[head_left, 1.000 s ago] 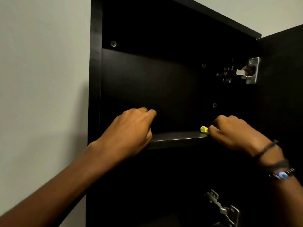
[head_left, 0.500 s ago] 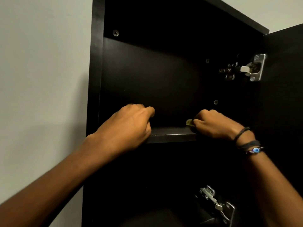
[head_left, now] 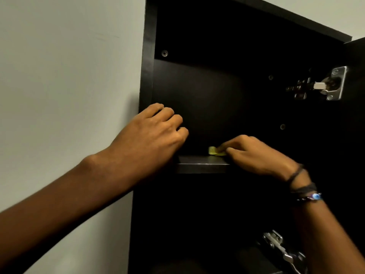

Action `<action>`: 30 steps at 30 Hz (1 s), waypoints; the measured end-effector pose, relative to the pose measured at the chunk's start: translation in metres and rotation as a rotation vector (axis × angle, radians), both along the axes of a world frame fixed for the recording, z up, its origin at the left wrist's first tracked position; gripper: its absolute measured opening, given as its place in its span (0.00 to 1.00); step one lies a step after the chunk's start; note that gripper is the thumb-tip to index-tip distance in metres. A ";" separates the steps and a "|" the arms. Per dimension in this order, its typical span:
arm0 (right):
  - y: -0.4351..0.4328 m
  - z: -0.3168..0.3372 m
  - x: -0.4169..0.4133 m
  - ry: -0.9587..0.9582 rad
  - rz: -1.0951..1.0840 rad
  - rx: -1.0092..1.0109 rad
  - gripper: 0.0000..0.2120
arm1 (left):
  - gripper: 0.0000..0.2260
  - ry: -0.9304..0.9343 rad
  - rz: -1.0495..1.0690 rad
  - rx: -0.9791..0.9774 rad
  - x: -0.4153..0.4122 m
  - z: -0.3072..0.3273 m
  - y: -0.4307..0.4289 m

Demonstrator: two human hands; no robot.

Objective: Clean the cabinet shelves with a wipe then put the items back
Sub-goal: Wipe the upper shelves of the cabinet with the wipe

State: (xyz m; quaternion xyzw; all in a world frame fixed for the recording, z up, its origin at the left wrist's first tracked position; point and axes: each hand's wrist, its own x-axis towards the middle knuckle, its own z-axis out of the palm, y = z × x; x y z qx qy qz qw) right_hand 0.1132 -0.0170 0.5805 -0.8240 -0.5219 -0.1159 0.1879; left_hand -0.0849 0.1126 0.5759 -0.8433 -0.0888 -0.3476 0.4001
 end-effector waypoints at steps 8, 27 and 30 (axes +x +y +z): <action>0.018 -0.029 -0.073 -0.120 0.475 0.214 0.11 | 0.21 -0.045 -0.112 -0.119 -0.012 -0.018 -0.002; -0.042 -0.242 0.014 0.123 -0.300 -0.121 0.09 | 0.30 0.216 -0.251 -0.726 0.014 -0.220 -0.022; -0.036 -0.242 0.033 0.063 -0.395 -0.098 0.09 | 0.21 0.276 -0.139 -0.836 0.018 -0.237 -0.019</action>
